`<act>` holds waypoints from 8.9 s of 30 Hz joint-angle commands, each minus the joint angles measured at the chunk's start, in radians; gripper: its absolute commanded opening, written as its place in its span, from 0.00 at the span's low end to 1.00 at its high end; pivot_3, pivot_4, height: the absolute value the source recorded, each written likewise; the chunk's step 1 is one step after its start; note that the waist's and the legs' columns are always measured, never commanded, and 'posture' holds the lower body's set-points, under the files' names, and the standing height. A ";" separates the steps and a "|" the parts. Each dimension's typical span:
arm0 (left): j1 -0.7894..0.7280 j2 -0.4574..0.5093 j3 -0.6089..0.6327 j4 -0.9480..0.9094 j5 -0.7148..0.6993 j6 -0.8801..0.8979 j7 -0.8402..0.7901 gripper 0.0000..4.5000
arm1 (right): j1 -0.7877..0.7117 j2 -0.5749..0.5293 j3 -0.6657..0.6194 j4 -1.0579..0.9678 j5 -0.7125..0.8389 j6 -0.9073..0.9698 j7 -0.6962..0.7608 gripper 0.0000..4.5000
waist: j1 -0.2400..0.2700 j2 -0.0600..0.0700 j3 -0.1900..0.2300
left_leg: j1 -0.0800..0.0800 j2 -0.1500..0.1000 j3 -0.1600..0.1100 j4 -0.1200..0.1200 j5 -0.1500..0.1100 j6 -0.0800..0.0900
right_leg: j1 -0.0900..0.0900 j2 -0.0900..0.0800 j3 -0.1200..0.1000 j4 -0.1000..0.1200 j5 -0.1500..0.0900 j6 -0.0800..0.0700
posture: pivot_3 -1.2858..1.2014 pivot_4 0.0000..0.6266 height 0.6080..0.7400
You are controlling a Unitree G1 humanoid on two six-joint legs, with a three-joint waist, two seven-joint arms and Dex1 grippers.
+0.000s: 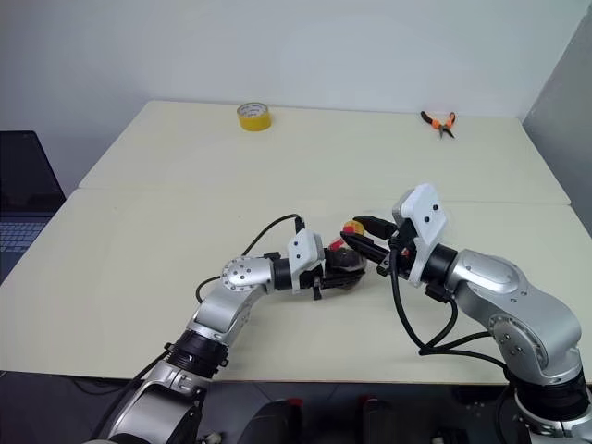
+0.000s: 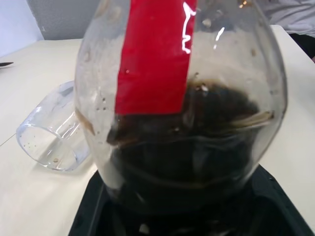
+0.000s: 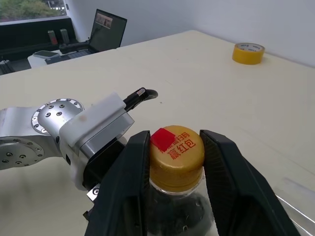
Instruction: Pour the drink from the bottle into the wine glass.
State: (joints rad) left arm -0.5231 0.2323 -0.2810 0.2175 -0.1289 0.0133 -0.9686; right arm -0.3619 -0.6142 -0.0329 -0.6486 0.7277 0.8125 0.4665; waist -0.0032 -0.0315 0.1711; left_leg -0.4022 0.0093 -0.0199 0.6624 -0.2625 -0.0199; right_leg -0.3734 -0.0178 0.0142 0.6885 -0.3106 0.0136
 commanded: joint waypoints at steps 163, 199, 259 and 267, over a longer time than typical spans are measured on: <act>0.023 -0.036 0.010 -0.099 0.017 0.053 0.143 0.14 | -0.060 0.131 0.077 0.099 -0.245 -0.188 -0.080 1.00 | 0.001 0.005 0.004 | -0.005 0.000 -0.003 0.000 0.000 0.000 | -0.001 0.000 -0.003 -0.004 0.001 -0.001 | 0.52 0.24 1.00; 0.028 -0.041 0.016 -0.082 0.021 0.043 0.152 0.14 | 0.002 0.152 0.019 0.072 -0.265 -0.147 -0.111 1.00 | 0.001 0.005 0.004 | -0.004 0.000 -0.003 0.001 0.000 0.000 | -0.001 0.000 -0.003 -0.002 0.001 -0.001 | 0.52 0.24 1.00; 0.018 -0.041 0.018 -0.063 0.025 0.032 0.149 0.13 | 0.160 -0.021 -0.173 -0.002 -0.041 -0.045 0.003 1.00 | 0.000 0.005 0.004 | -0.003 0.000 -0.002 0.000 0.000 0.000 | -0.001 0.000 -0.002 -0.001 0.001 -0.001 | 0.52 0.24 1.00; 0.019 -0.043 0.017 -0.062 0.025 0.031 0.149 0.13 | 0.042 0.070 -0.119 -0.027 0.029 0.032 -0.119 1.00 | -0.002 0.005 0.004 | -0.002 0.000 -0.002 0.000 0.000 0.000 | -0.001 0.000 -0.001 -0.001 0.001 -0.001 | 0.52 0.24 1.00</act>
State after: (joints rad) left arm -0.4850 0.1949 -0.2692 0.1925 -0.0919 0.0745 -0.8182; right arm -0.2927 -0.5573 -0.1575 -0.6490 0.7418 0.8401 0.3867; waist -0.0051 -0.0261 0.1746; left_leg -0.4046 0.0092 -0.0219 0.6627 -0.2622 -0.0198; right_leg -0.3745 -0.0173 0.0126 0.6877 -0.3098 0.0128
